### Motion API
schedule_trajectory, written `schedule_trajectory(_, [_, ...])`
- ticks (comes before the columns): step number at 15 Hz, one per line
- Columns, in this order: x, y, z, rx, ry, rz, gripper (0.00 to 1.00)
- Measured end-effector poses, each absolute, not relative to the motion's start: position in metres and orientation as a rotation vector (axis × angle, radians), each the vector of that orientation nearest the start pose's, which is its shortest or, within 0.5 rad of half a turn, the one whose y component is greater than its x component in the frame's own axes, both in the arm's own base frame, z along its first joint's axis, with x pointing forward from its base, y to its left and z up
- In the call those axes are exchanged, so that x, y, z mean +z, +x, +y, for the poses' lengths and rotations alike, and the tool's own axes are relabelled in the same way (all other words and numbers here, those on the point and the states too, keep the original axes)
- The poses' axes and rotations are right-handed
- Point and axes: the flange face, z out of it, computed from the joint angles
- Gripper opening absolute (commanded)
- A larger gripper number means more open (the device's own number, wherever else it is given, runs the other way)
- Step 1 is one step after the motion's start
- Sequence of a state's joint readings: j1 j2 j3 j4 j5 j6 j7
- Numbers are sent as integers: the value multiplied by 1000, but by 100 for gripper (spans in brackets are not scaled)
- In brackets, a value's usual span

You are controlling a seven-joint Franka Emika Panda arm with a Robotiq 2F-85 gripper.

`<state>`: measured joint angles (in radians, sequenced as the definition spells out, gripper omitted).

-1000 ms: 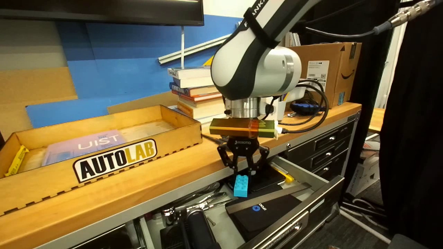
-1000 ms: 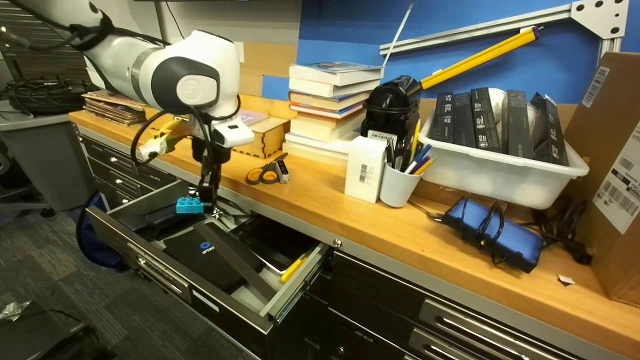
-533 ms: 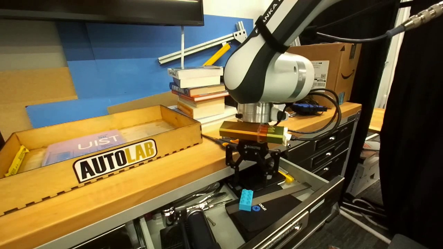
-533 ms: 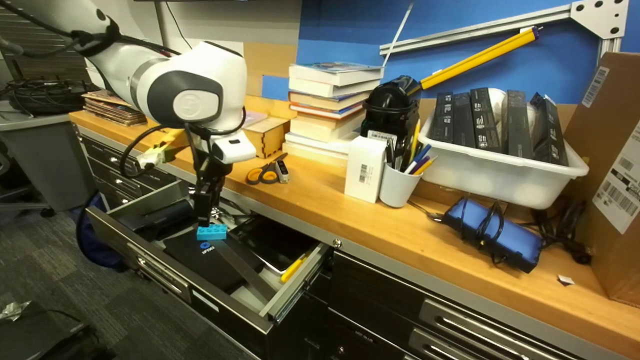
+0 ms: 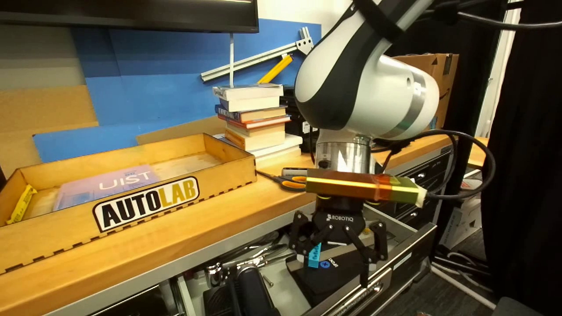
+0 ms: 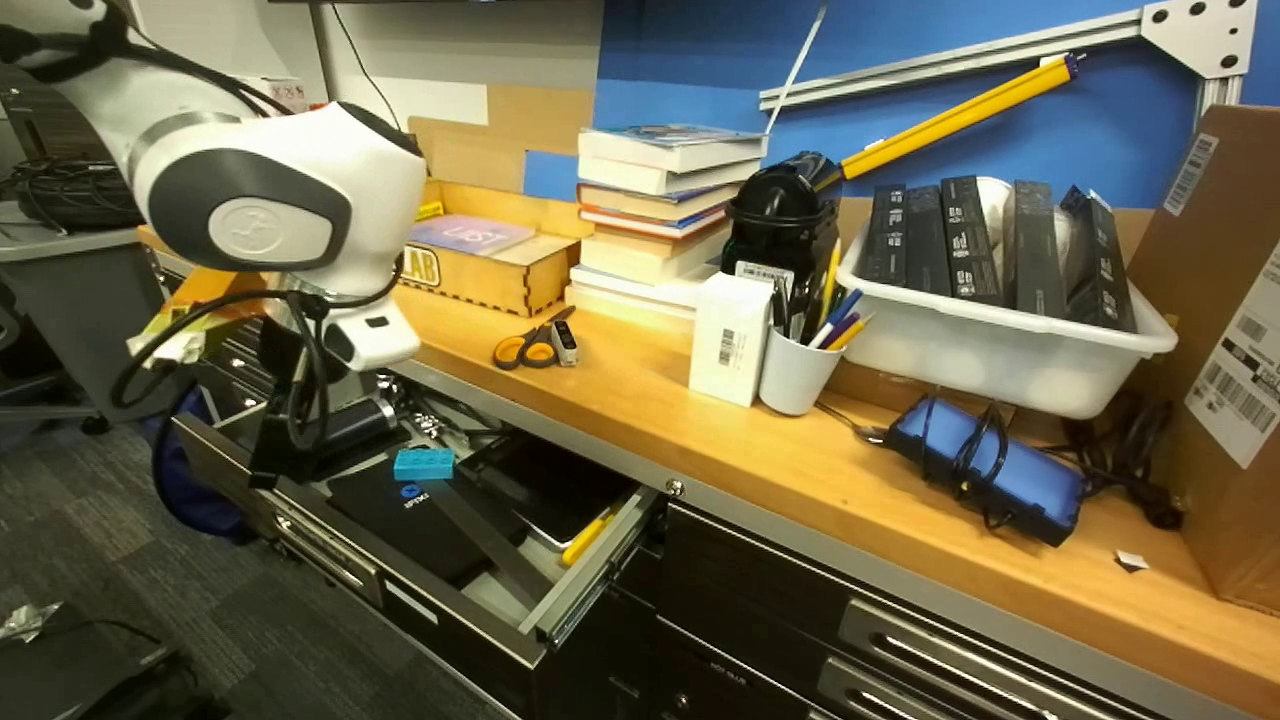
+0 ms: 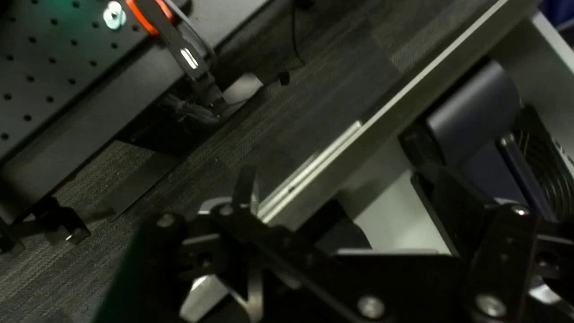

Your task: Pick up the blue object from the counter and put it in the open drawer and close it

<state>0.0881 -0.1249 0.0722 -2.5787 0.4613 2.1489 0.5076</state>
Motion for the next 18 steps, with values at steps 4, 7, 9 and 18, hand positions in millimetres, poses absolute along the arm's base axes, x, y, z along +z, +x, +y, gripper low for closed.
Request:
schedule_trajectory(4, [275, 370, 88, 795, -2723, 676, 100])
schedule_trajectory(7, [259, 364, 92, 961, -2699, 572, 100])
schedule_trajectory(9, [243, 370, 94, 1025, -2690, 564, 100])
schedule_trajectory(18, [215, 421, 100, 811, -2743, 785, 100])
